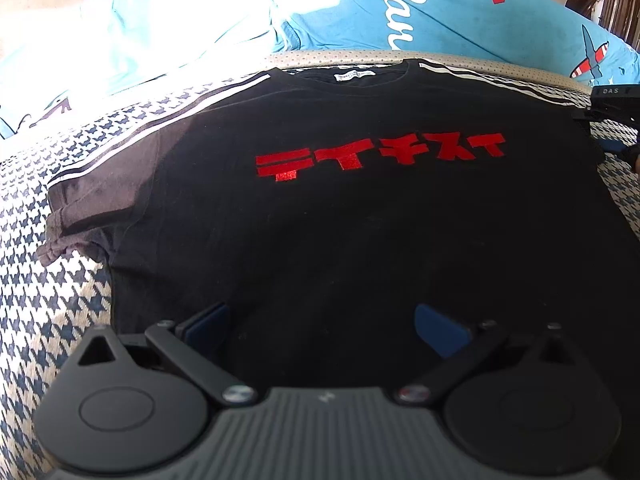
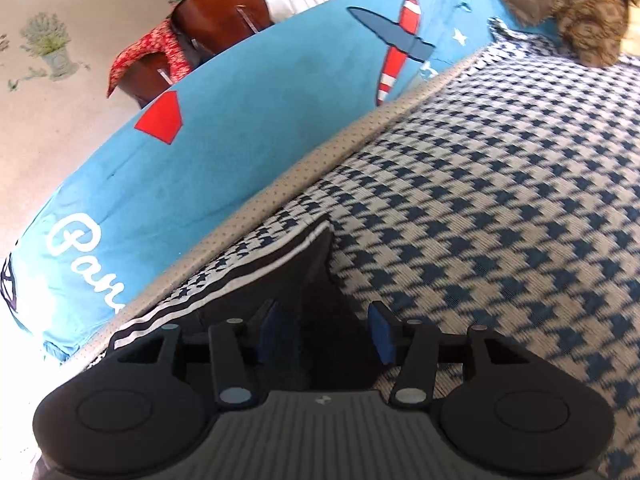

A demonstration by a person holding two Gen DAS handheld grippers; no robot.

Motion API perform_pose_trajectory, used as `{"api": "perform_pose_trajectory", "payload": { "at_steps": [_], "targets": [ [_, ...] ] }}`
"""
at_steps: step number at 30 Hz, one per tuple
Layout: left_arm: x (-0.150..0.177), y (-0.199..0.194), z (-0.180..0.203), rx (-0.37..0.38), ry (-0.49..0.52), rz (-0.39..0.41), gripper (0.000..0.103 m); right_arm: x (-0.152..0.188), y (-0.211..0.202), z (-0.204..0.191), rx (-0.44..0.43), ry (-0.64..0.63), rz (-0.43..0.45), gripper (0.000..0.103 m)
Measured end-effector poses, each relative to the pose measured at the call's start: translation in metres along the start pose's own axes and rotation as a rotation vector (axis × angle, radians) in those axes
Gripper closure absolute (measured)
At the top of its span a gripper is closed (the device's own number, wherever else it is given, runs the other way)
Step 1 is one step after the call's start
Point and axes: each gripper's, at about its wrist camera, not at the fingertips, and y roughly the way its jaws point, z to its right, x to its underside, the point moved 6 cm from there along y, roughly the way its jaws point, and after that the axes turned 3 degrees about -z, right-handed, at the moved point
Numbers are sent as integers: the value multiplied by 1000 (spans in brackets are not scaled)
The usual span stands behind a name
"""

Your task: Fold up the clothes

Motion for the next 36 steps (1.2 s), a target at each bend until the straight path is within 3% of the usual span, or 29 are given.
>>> {"api": "perform_pose_trajectory", "payload": {
  "at_steps": [3,6,10,13,20,26,31,36],
  "targets": [
    [-1,1,-1,1,0,-1,0,-2,7,-7,-8,-45,3,56],
    [-1,1,-2,3,1,-1,0,-2,14,-12,-14,-81,0,66],
    [-2,2,-2,5,4,-1,0,-1,19,-17,-8,-120,8,87],
    [-2,3,-1,5,5,-2,0,-1,19,-21,-10,-136,15,91],
    [-2,3,-1,4,2,-2,0,-3,2,-48,-6,-246,76,92],
    [-1,2,-1,2,2,-1,0,9,-22,-96,-109,-430,107,92],
    [-1,2,0,0,2,-1,0,39,-30,-131,-228,-572,59,92],
    [-1,2,0,0,1,-2,0,80,-14,-149,-290,-673,-61,91]
  ]
}}
